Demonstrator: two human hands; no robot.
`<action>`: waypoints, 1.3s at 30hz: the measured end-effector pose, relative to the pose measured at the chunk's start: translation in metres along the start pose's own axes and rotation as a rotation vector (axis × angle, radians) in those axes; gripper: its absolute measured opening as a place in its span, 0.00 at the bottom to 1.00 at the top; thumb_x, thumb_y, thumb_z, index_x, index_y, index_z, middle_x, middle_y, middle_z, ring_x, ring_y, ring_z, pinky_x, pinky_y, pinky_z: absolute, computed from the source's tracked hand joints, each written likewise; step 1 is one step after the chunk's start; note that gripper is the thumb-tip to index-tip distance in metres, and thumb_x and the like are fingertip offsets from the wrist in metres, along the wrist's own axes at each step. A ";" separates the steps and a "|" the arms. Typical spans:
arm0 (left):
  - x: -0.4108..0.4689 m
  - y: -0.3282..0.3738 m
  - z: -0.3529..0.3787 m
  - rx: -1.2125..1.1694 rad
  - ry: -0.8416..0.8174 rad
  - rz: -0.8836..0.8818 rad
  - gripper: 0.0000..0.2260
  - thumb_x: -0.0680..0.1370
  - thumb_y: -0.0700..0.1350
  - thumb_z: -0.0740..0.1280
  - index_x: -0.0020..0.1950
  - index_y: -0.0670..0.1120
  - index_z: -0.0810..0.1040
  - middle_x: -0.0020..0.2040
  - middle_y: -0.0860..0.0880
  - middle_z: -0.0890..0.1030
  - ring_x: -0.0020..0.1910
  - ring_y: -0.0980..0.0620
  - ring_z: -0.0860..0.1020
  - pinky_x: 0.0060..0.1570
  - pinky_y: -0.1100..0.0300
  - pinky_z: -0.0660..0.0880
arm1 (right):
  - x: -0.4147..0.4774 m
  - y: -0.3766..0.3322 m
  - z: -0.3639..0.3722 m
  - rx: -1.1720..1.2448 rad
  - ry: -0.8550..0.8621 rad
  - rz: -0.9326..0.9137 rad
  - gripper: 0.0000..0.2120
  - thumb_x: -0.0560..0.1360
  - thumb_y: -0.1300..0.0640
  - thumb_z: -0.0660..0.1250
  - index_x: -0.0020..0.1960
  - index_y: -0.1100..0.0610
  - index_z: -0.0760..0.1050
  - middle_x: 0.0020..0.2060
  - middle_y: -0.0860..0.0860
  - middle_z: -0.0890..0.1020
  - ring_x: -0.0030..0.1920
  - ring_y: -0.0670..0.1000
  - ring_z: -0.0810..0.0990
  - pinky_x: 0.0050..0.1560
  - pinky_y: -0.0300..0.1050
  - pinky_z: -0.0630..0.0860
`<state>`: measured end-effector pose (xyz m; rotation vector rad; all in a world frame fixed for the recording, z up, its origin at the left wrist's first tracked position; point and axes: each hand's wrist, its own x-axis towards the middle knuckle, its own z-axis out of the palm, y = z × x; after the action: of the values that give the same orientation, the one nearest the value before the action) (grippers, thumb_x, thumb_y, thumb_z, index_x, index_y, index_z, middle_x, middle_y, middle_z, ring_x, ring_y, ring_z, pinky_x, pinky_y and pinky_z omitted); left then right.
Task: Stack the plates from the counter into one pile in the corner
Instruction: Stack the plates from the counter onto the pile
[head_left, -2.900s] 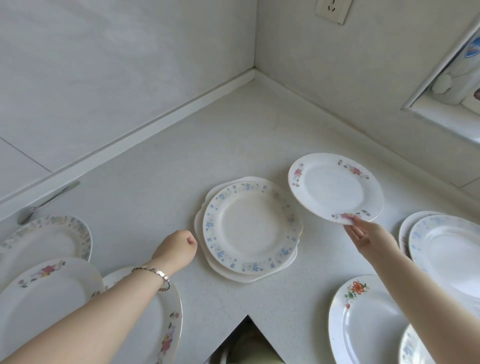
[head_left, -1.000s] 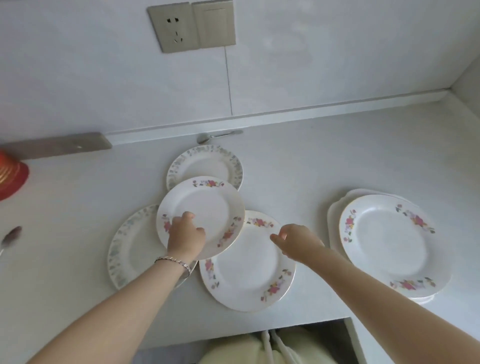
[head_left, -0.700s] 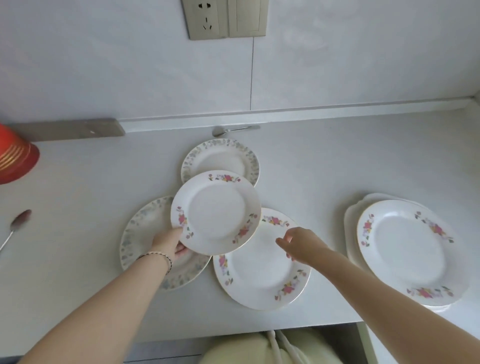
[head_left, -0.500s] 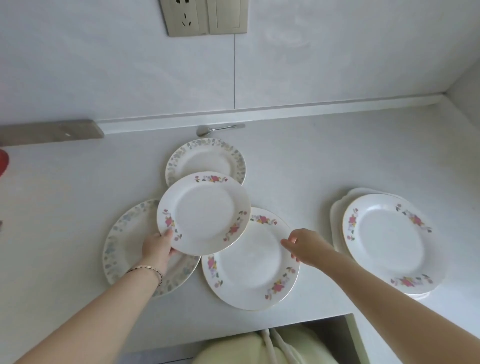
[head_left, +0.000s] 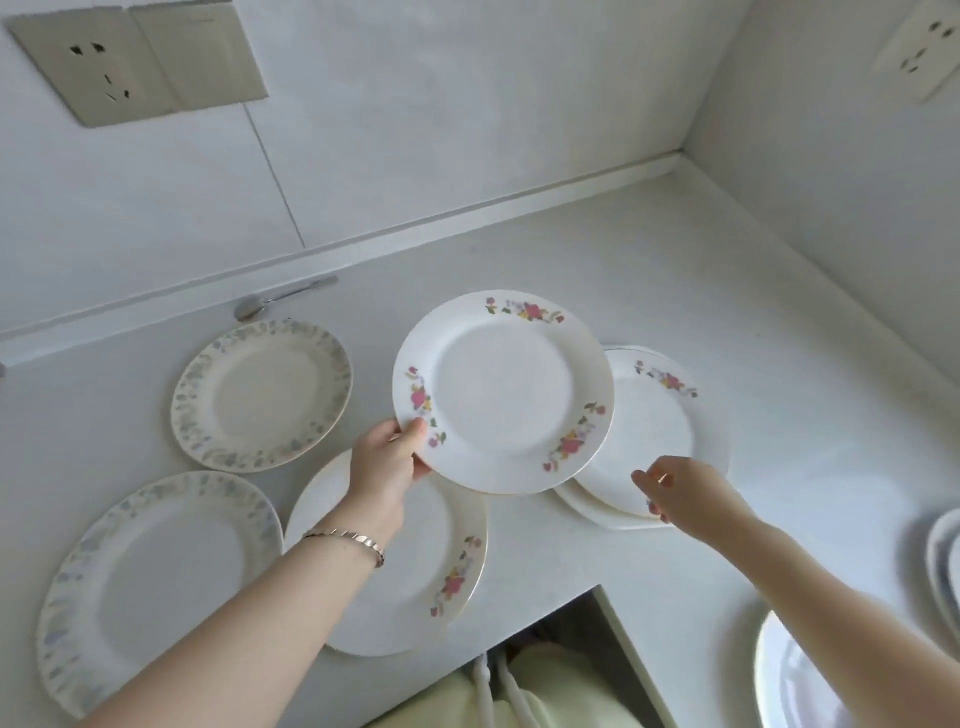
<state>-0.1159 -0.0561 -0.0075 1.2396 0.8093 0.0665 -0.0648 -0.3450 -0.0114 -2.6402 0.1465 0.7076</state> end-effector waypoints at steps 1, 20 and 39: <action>-0.001 -0.005 0.017 0.015 -0.021 -0.014 0.11 0.78 0.36 0.63 0.36 0.44 0.77 0.34 0.49 0.81 0.32 0.55 0.79 0.26 0.68 0.77 | -0.002 0.014 -0.006 0.013 0.021 0.026 0.12 0.76 0.48 0.60 0.36 0.51 0.73 0.28 0.44 0.80 0.35 0.50 0.80 0.43 0.46 0.78; 0.005 -0.071 0.147 0.564 -0.167 -0.179 0.09 0.76 0.42 0.64 0.37 0.41 0.76 0.37 0.43 0.80 0.30 0.49 0.78 0.37 0.53 0.82 | -0.007 0.110 -0.026 0.147 0.067 0.175 0.12 0.76 0.48 0.59 0.36 0.50 0.70 0.29 0.44 0.80 0.33 0.48 0.79 0.38 0.42 0.75; 0.009 -0.070 0.141 1.323 -0.296 0.083 0.18 0.80 0.56 0.50 0.51 0.45 0.73 0.44 0.46 0.77 0.44 0.44 0.76 0.39 0.58 0.68 | -0.009 0.089 -0.027 0.120 0.026 0.077 0.11 0.76 0.45 0.60 0.39 0.49 0.71 0.37 0.47 0.82 0.39 0.50 0.80 0.41 0.44 0.76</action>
<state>-0.0533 -0.1917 -0.0590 2.4398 0.4904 -0.6732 -0.0784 -0.4374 -0.0173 -2.5409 0.2909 0.6675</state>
